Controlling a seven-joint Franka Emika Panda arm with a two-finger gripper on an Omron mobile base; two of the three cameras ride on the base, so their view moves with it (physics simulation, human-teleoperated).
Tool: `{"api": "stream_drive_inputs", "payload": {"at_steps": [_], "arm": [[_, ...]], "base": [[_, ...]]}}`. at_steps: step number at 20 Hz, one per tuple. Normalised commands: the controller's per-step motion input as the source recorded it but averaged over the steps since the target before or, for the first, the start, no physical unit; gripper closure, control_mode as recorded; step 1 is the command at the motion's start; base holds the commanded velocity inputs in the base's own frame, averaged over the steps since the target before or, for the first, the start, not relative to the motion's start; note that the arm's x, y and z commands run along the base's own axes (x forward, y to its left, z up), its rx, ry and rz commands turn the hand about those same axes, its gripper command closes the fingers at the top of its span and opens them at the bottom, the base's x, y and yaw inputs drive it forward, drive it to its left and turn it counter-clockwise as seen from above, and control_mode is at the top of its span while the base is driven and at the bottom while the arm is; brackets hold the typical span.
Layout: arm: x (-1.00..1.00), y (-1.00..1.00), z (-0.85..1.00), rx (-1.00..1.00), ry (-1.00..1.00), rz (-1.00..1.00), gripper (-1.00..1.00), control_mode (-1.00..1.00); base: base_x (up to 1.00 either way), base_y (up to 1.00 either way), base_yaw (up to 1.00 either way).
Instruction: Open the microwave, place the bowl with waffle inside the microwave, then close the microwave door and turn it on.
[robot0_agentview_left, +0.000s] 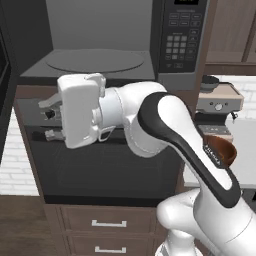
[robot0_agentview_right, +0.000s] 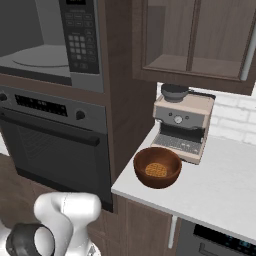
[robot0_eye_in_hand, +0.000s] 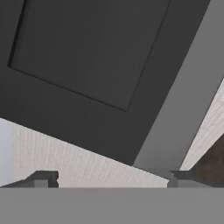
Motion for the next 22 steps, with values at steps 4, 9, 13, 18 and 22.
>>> {"api": "stream_drive_inputs", "payload": {"at_steps": [4, 9, 13, 18, 22], "arm": [[-0.12, -1.00, 0.03, -0.15, 0.01, 0.00, -1.00, -1.00], [-0.51, -1.00, 0.13, -0.23, -0.02, -0.10, -1.00, -1.00], [-0.37, -1.00, -0.18, -0.17, 0.00, -0.24, -1.00, -1.00], [-0.15, -1.00, -0.24, -0.16, 0.00, -0.25, -1.00, -1.00], [-0.04, -1.00, -0.13, -0.19, 0.00, -0.22, -1.00, -1.00]], "base": [[0.00, 0.00, 0.00], [0.00, 0.00, 0.00], [0.00, 0.00, 0.00], [0.00, 0.00, 0.00], [0.00, 0.00, 0.00]]}}
